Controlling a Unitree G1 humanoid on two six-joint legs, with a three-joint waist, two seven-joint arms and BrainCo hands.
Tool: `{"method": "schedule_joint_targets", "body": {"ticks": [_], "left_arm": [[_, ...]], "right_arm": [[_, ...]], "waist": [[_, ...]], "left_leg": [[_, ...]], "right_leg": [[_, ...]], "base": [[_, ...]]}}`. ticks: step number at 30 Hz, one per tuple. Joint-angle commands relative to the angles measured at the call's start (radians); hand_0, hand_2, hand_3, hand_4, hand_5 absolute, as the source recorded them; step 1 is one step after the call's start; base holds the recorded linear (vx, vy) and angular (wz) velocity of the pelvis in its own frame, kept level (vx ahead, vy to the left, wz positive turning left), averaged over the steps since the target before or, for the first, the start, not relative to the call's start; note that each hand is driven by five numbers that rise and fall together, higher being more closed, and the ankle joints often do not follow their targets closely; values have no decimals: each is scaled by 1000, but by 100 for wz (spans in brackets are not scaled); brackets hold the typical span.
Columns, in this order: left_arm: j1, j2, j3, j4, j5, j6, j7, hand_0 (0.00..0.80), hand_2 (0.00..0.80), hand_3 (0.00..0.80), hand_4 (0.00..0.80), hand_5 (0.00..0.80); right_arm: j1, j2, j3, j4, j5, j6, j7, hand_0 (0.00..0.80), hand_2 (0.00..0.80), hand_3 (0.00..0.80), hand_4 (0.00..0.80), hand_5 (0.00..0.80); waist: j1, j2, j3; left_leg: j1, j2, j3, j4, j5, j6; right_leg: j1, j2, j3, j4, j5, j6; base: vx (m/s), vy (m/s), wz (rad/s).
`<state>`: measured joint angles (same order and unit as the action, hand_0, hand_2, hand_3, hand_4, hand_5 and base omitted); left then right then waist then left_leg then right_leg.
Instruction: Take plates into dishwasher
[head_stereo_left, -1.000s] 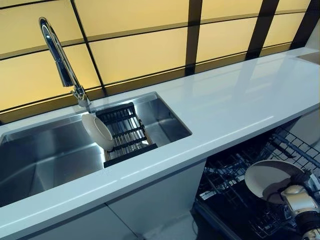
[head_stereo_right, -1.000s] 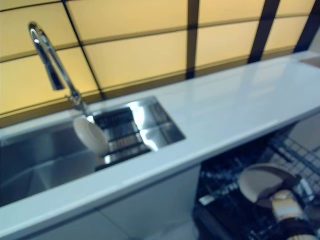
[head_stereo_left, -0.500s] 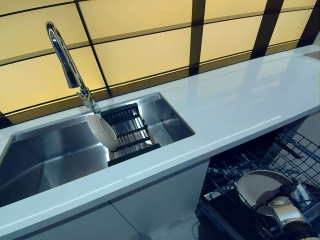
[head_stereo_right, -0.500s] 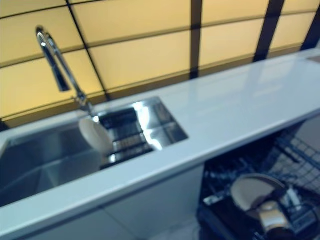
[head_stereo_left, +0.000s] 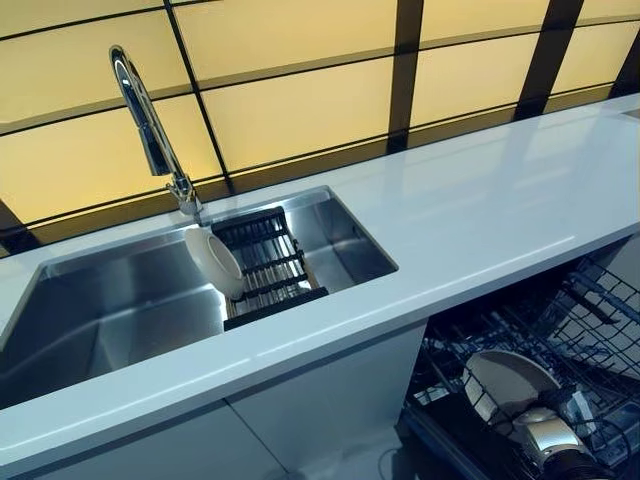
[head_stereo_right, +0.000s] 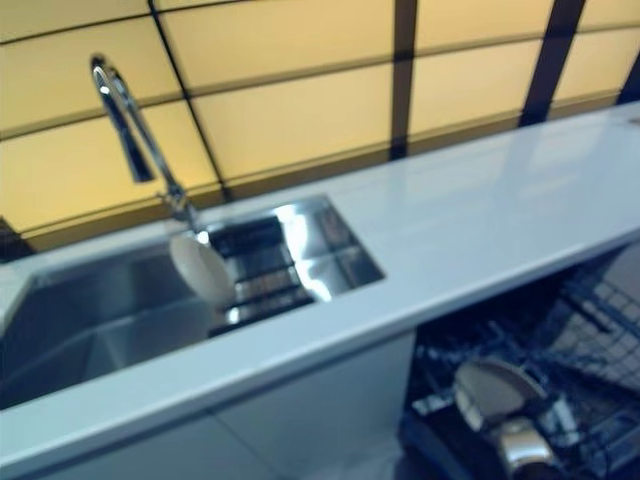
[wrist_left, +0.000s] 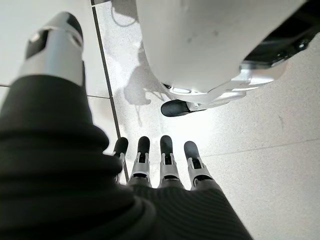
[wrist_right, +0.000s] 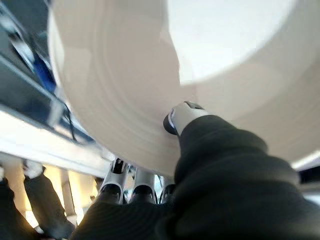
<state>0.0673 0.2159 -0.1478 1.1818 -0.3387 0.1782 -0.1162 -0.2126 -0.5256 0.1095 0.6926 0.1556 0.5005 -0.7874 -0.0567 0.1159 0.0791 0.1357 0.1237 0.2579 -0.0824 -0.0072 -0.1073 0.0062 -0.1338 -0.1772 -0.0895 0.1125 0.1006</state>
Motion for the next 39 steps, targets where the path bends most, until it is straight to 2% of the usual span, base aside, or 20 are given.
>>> {"method": "schedule_joint_targets", "body": {"ticks": [1,9,10,11,15,23,32,39], "left_arm": [[-33,43,-32,38,-18,-18,1,0,0,0,0,0],[-41,35,-27,36,-16,-12,5,0,0,0,0,0],[-42,35,-27,36,-16,-12,6,0,0,0,0,0],[-43,35,-26,36,-16,-12,8,0,0,0,0,0],[-46,41,-16,38,-19,-11,14,0,0,0,0,0],[-50,59,4,26,-22,3,14,0,0,0,0,0],[-65,77,29,20,-14,23,17,0,0,0,0,0],[-72,93,40,21,-21,35,23,0,0,0,0,0]], "right_arm": [[-69,52,83,76,23,-23,10,800,800,800,800,800],[-78,63,117,81,45,-7,107,800,800,800,800,800],[-80,62,117,81,46,-7,106,631,631,631,631,631],[-82,61,116,79,52,-10,99,0,0,0,0,0],[-77,47,98,61,61,-45,101,0,0,0,0,0],[-78,-42,43,-81,28,-5,117,0,0,0,0,0],[-128,-253,-44,-168,-92,88,330,0,0,0,0,0],[-173,-398,-95,-223,-179,129,422,0,0,0,0,0]], "waist": [[26,-86,-15],[30,-93,-17],[30,-94,-17],[30,-95,-16],[26,-99,-15],[9,-112,-8],[-13,-147,-6],[-29,-168,-12]], "left_leg": [[-35,-38,-36,-5,-3,27],[-36,-38,-38,-5,-3,26],[-36,-38,-37,-5,-3,26],[-36,-38,-37,-5,-2,26],[-35,-35,-35,-5,-1,25],[-29,-28,-28,-5,1,21],[-22,-15,-12,-5,0,15],[-19,-6,0,-5,3,10]], "right_leg": [[25,-65,9,2,-2,87],[27,-64,3,2,-3,84],[27,-63,2,2,-3,84],[27,-63,2,2,-3,83],[28,-60,4,2,-2,84],[29,-52,13,2,0,85],[29,-45,31,2,1,88],[30,-37,44,2,-1,89]], "base": [[0,0,0],[0,-2,2],[0,0,0],[0,0,0],[0,0,0],[0,0,0],[2,-2,0],[21,-8,-8]]}}
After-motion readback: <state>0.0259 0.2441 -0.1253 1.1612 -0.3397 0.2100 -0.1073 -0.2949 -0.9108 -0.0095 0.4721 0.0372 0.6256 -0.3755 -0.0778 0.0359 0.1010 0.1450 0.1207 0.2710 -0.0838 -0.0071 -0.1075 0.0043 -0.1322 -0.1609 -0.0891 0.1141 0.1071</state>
